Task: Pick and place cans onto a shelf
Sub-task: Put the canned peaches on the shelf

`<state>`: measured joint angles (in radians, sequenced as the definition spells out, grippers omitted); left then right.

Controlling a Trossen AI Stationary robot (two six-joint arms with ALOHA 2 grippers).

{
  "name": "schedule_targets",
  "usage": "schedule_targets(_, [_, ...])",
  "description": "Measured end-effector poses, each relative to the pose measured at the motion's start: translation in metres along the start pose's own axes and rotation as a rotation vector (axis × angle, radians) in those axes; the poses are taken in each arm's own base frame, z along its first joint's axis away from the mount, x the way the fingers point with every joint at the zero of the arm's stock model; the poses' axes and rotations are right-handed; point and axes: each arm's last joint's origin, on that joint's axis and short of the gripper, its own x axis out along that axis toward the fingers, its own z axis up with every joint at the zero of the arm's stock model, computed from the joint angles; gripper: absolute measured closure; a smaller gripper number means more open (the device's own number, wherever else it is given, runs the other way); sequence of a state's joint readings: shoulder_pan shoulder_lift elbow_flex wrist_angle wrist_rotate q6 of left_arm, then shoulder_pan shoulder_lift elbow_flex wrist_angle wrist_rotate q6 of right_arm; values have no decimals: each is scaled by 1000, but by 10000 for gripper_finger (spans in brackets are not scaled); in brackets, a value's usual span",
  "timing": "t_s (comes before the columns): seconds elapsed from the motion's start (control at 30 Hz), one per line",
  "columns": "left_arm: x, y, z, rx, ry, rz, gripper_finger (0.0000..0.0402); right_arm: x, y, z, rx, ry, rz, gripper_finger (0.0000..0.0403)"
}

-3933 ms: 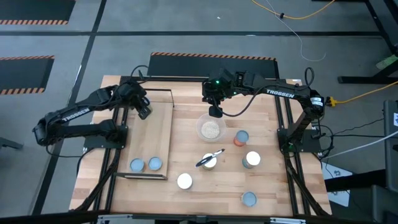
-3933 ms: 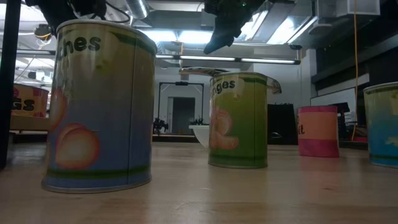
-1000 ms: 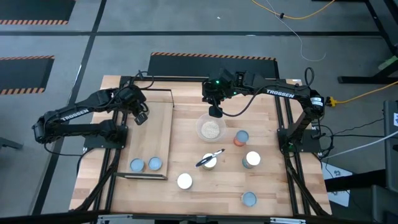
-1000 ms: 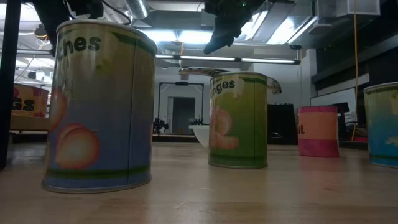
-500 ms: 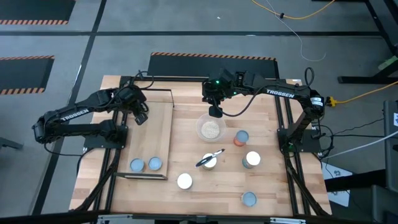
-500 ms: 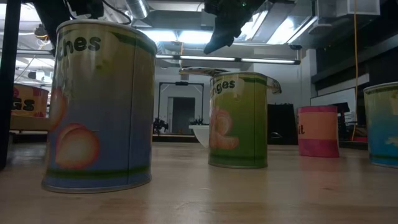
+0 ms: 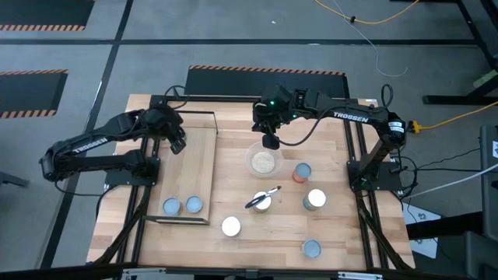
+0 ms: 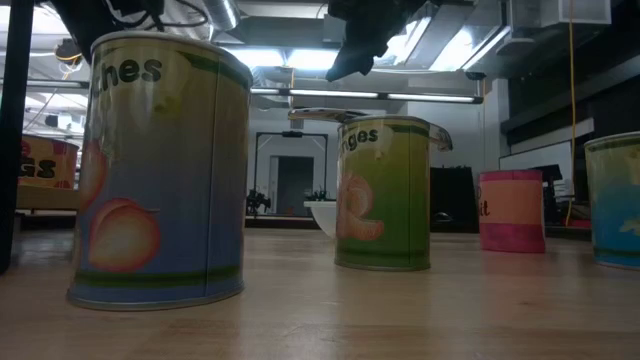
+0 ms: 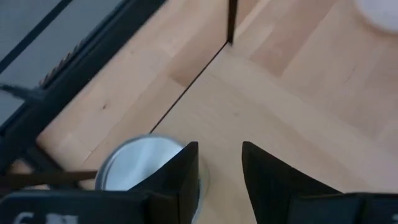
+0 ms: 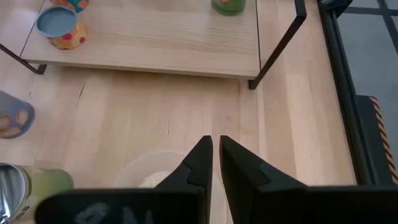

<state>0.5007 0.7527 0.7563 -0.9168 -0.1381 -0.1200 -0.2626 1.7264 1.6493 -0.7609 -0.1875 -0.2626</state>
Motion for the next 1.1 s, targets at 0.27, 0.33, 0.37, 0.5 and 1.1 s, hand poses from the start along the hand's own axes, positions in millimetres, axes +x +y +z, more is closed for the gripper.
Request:
schedule_targets(0.27, [-30,-5,4,14,-154,-189,285,0,0,0,42,-1,1,333])
schedule_targets(0.33, [-36,-8,2,26,-191,-249,285,0,0,0,73,-2,1,308])
schedule_targets(0.37, [-39,-10,1,26,-202,-271,285,0,0,0,90,-5,8,294])
schedule_targets(0.5, [-48,-17,-5,44,-230,-334,287,0,4,5,215,-63,135,248])
schedule_targets(1.1, [-52,-56,-9,195,-363,-532,288,29,196,38,41,-219,320,229])
